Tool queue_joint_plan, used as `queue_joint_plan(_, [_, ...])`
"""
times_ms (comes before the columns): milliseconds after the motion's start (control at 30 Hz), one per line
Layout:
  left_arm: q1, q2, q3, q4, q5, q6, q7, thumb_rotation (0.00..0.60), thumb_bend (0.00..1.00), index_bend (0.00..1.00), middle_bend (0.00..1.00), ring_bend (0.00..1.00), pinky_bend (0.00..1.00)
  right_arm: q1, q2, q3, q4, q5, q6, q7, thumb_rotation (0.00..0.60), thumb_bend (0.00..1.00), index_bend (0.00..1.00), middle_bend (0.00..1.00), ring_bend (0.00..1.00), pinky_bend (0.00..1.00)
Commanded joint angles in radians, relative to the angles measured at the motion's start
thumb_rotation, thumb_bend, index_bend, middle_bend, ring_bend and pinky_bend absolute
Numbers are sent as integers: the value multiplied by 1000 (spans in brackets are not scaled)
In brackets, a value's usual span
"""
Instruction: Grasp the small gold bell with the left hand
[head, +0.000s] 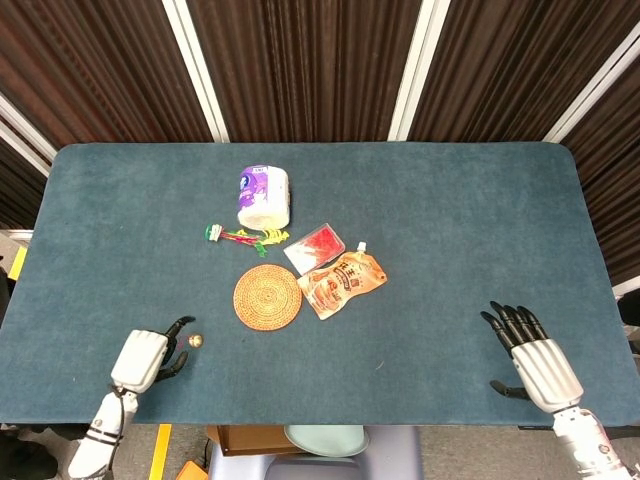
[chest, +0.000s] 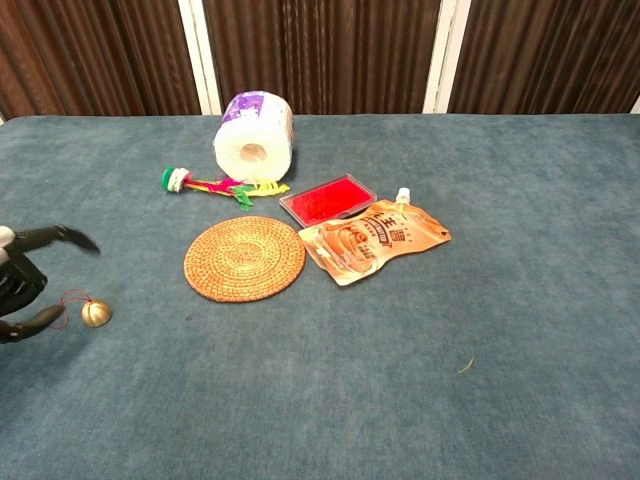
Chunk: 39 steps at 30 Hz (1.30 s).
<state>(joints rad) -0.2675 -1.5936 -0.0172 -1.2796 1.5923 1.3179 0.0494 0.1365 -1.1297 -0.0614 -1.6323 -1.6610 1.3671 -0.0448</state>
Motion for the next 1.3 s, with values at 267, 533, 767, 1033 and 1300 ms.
queue_joint_plan(267, [-38, -89, -25, 119, -43, -39, 14, 600, 405, 449, 1000, 1000, 1000, 0, 7, -4, -2, -1, 3, 9, 600, 178, 0, 0, 0, 0])
queue_joint_plan(533, [-44, -122, -26, 182, -49, -22, 3, 600, 406, 520, 1000, 1000, 1000, 4, 7, -6, -1, -1, -4, 10, 600, 177, 0, 0, 0, 0])
queue_joint_plan(767, [-46, -123, -21, 191, -52, -16, -1, 600, 406, 541, 1000, 1000, 1000, 6, 5, -6, -5, 2, -7, 4, 600, 177, 0, 0, 0, 0])
queue_joint_plan(1033, [-49, -121, -15, 186, -56, -17, 4, 600, 406, 549, 1000, 1000, 1000, 5, 6, -6, -6, 4, -5, 4, 600, 178, 0, 0, 0, 0])
queue_joint_plan(1300, [-54, -119, -5, 184, -61, -31, 12, 600, 406, 560, 1000, 1000, 1000, 4, 7, -6, -5, 4, -3, 7, 600, 177, 0, 0, 0, 0])
